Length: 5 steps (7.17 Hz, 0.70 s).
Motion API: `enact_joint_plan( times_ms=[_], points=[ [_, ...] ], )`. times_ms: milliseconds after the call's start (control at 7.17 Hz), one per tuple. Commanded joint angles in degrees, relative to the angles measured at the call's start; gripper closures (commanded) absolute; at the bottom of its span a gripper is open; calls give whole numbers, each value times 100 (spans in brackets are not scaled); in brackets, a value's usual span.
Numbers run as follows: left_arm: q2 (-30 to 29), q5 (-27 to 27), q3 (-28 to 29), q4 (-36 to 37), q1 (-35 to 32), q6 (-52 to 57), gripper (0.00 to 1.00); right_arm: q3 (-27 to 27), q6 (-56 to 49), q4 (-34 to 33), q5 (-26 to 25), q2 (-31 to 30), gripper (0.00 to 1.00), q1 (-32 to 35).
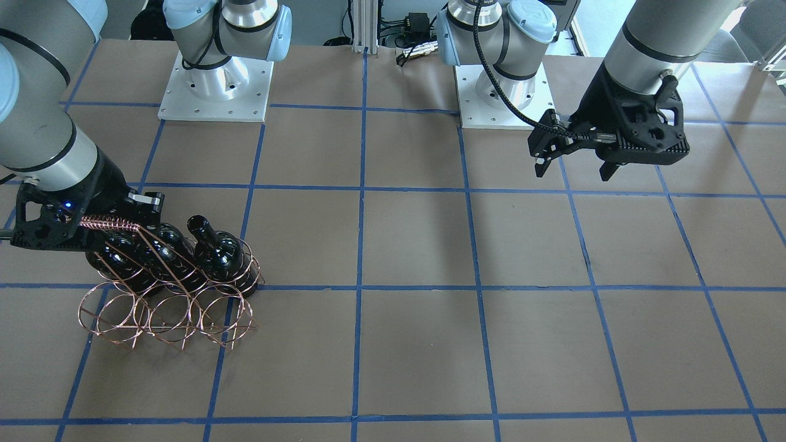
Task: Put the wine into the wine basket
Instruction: 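Open the right gripper to release the bottle in the rack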
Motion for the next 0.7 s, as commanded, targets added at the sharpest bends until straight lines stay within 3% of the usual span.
enact_joint_plan(
  times_ms=[0, 140, 279, 419, 558],
  points=[
    [6, 1, 0, -2, 0, 15, 0, 164, -8, -166, 11, 12, 96, 0],
    [6, 1, 0, 7, 0, 7, 0, 173, 0, -167, 2, 4, 93, 0],
    [6, 10, 0, -2, 0, -28, 0, 191, 1, -159, 2, 12, 68, 0],
    [6, 1, 0, 7, -9, -28, 0, 182, 27, -185, 2, 12, 27, 0],
    [6, 10, 0, -2, -9, -28, 0, 165, 36, -211, 11, -5, 5, 0]
  ],
)
